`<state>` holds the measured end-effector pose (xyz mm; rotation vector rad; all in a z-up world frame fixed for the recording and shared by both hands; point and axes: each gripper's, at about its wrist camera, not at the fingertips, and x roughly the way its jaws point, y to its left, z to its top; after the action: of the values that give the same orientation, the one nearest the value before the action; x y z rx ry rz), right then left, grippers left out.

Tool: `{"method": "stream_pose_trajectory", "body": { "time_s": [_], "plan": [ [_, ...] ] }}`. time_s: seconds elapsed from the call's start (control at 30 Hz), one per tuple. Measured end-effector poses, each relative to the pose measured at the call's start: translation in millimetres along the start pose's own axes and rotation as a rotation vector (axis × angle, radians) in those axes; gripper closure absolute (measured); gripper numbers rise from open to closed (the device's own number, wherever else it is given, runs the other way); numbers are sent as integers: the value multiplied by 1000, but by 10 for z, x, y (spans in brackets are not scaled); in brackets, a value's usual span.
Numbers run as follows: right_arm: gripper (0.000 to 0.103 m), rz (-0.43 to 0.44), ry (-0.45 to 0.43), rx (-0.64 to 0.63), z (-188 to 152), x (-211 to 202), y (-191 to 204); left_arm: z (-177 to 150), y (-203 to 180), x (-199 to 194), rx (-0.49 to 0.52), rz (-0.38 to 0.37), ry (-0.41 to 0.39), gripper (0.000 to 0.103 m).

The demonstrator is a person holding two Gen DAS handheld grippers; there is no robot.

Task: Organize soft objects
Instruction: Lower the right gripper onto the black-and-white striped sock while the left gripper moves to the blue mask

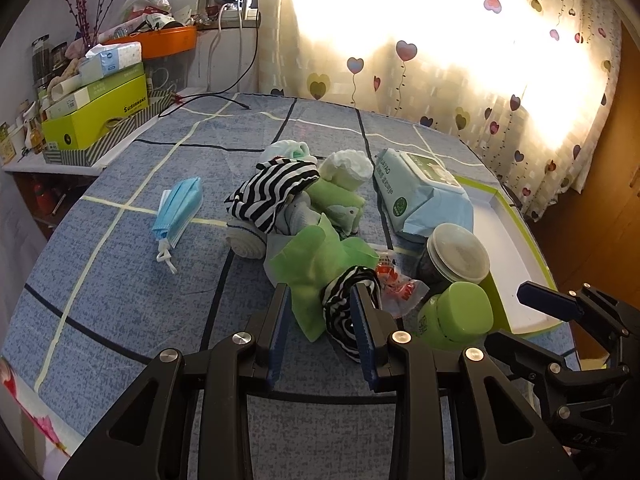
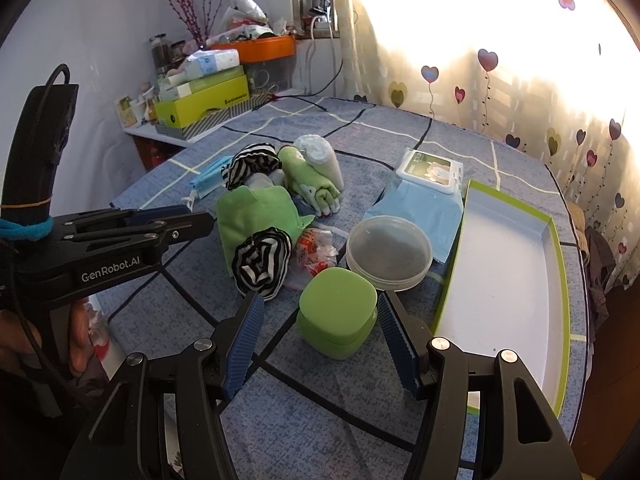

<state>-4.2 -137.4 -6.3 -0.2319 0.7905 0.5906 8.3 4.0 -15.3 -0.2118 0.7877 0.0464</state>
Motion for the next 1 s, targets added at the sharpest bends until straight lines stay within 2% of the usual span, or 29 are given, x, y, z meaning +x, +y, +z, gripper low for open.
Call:
{"method": "stream_pose_trajectory", "body": {
  "time_s": [0.4, 0.6, 1.0],
  "plan": [
    [44, 23, -19, -13, 99, 22, 43, 18, 74, 60, -14, -37, 10, 71],
    [39, 21, -19, -24, 141, 48, 57, 42, 128, 80, -24, -26, 10, 71],
    [39, 67, -11, -31, 283, 201, 151, 122, 380, 48, -65, -7, -31, 71]
  ]
}}
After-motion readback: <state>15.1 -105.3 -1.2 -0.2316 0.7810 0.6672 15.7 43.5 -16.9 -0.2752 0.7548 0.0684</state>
